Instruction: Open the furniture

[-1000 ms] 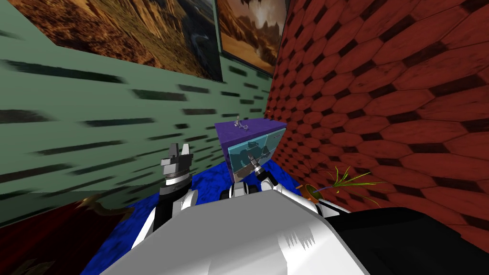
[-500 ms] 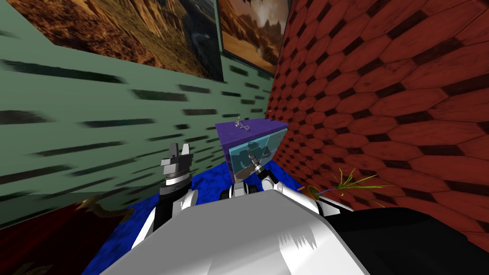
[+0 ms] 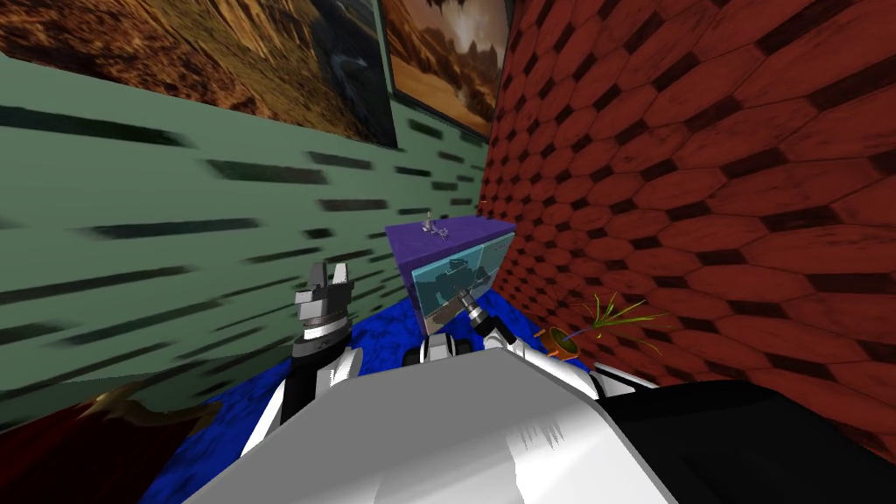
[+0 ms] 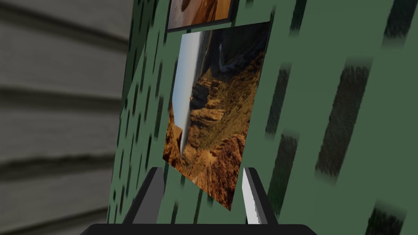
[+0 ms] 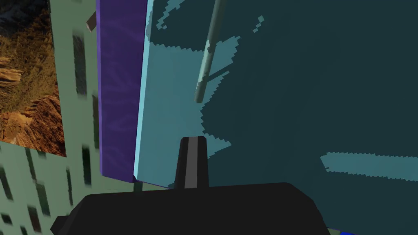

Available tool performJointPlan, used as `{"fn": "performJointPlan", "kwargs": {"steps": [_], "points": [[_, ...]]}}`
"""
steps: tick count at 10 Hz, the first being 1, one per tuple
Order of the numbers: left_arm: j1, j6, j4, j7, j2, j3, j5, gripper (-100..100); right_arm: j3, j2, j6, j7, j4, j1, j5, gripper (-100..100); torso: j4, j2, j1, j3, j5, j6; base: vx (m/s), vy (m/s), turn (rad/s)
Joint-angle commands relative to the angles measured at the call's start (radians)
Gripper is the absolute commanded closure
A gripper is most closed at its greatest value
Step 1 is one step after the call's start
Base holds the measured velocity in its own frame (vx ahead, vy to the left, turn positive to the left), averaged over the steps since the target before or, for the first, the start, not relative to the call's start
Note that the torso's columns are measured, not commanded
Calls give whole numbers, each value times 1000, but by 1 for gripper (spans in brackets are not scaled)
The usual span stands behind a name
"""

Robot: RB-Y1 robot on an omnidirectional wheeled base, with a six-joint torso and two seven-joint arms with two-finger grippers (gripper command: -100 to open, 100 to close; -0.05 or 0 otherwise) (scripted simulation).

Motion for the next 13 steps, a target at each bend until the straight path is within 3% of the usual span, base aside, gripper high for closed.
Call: {"fn": "performJointPlan", "kwargs": {"steps": [1,2,9,10,11,13], "points": [[0,0,0,0,0,0,0,0,16,-22,-11,-14,-21,13,18,100,0,-1,0,-1,0,0,-37,-24,-29],[0,0,0,0,0,0,0,0,15,-25,-11,-21,-27,10,11,-100,-1,-4,2,-2,0,-1,63,34,29],[0,0,0,0,0,0,0,0,2,-42,1,-26,-49,1,-14,-100,1,2,-1,2,0,0,115,65,1],[0,0,0,0,0,0,0,0,1,-44,4,-26,-52,1,-16,100,1,3,-2,2,0,0,-5,0,-3],[0,0,0,0,0,0,0,0,-49,7,53,24,-27,7,-65,100,1,3,-3,2,-1,0,-79,-19,115],[0,0,0,0,0,0,0,0,-96,44,98,71,-27,7,-81,100,1,2,-2,1,0,0,-78,-33,49]]}}
